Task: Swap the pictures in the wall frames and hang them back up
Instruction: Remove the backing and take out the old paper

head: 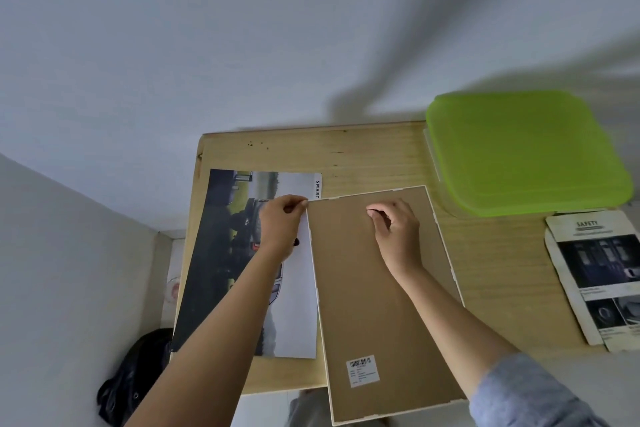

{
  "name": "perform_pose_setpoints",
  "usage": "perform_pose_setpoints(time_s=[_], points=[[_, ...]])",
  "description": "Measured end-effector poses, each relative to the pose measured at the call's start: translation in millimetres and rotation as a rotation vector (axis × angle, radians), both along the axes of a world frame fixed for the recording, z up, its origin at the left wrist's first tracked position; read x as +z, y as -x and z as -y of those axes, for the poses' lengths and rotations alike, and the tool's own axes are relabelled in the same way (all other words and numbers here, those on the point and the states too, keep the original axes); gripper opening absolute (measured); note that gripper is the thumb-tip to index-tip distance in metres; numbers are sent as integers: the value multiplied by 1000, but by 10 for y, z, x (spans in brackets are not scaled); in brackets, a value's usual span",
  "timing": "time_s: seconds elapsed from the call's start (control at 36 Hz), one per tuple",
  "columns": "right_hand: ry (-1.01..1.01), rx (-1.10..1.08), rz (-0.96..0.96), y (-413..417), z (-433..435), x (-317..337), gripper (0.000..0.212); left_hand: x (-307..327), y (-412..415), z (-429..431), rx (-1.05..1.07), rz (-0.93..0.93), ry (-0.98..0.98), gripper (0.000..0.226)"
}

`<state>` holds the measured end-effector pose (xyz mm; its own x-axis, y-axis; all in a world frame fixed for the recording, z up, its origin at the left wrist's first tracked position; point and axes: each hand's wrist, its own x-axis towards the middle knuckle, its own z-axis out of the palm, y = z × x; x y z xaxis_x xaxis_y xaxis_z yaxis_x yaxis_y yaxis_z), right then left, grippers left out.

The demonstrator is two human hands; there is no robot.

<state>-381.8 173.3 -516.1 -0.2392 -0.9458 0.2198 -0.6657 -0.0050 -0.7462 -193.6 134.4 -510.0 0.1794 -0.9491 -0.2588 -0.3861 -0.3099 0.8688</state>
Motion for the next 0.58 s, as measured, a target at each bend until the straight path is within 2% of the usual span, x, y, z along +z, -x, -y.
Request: perform_pose_setpoints(time_s=[0.58], points=[[22, -46, 40, 35, -57, -25, 16, -81, 44, -33, 29, -103, -36, 17]])
